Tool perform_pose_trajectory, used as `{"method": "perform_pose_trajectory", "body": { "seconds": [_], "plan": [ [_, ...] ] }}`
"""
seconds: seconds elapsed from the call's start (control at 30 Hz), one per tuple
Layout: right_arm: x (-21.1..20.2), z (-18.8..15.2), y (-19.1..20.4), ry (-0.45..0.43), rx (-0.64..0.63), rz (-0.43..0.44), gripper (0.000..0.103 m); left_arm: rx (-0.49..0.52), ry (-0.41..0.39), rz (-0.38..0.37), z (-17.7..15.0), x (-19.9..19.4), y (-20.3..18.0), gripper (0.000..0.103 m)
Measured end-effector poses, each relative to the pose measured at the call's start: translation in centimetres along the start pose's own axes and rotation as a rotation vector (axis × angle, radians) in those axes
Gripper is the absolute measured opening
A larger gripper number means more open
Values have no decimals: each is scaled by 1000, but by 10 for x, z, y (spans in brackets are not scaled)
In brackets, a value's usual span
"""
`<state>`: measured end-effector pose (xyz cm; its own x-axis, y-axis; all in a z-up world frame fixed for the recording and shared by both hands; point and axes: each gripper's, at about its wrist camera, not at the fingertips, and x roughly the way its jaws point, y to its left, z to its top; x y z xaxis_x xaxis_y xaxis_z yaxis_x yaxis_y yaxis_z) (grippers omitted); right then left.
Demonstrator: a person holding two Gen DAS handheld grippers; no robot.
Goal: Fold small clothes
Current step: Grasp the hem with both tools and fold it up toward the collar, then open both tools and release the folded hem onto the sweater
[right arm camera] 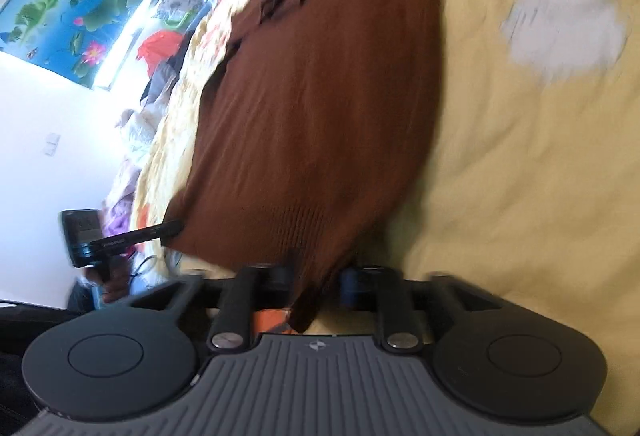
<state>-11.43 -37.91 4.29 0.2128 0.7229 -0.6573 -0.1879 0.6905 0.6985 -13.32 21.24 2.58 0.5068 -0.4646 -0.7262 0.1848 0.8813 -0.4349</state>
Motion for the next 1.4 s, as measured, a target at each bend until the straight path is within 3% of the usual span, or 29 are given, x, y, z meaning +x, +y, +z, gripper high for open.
{"method": "perform_pose_trajectory", "body": {
  "seconds": [0.03, 0.07, 0.1, 0.13, 0.17, 0.2, 0.27, 0.37, 0.47, 0.5, 0.57, 0.67, 0.77, 0.87, 0.93, 0.97, 1.07, 1.1, 1.4],
  "plan": [
    [-14, 6, 1, -62, -12, -26, 58, 22, -43, 60, 13, -7, -1, 25],
    [-24, 16, 3, -134, -18, -41, 65, 33, -109, 122, 27, -13, -6, 52],
    [-31, 28, 5, -208, -24, -53, 65, 42, -203, 177, 39, -15, -14, 82],
    [-32, 41, 10, -264, -37, -76, 65, 61, -308, 211, 50, -13, -26, 91],
    [-26, 56, 17, -313, -60, -118, 65, 93, -398, 224, 60, -5, -42, 93],
    [-15, 71, 26, -352, -98, -171, 65, 122, -442, 238, 70, 12, -60, 93],
    [16, 99, 45, -418, -197, -259, 66, 190, -447, 295, 90, 62, -94, 93],
    [72, 138, 62, -436, -322, -345, 65, 252, -360, 394, 112, 138, -115, 90],
    [118, 157, 55, -365, -369, -488, 66, 232, -261, 473, 113, 179, -100, 91],
    [123, 154, 49, -380, -404, -507, 69, 207, -301, 443, 109, 178, -93, 91],
    [121, 137, 39, -400, -521, -536, 71, 195, -300, 431, 106, 173, -85, 91],
    [111, 135, 28, -420, -494, -534, 70, 184, -311, 418, 101, 169, -83, 92],
    [112, 140, 29, -402, -508, -591, 70, 186, -310, 442, 102, 176, -88, 94],
    [99, 135, 42, -424, -386, -590, 72, 181, -313, 446, 103, 177, -91, 94],
    [98, 126, 55, -435, -413, -509, 82, 180, -313, 445, 104, 177, -90, 94],
    [104, 124, 60, -425, -432, -497, 94, 182, -312, 447, 104, 177, -91, 94],
    [132, 124, 52, -367, -466, -578, 103, 181, -312, 447, 104, 177, -91, 94],
    [138, 121, 51, -388, -510, -611, 103, 181, -313, 447, 103, 177, -91, 94],
    [137, 119, 51, -400, -501, -619, 103, 177, -312, 449, 104, 177, -92, 95]
  ]
}}
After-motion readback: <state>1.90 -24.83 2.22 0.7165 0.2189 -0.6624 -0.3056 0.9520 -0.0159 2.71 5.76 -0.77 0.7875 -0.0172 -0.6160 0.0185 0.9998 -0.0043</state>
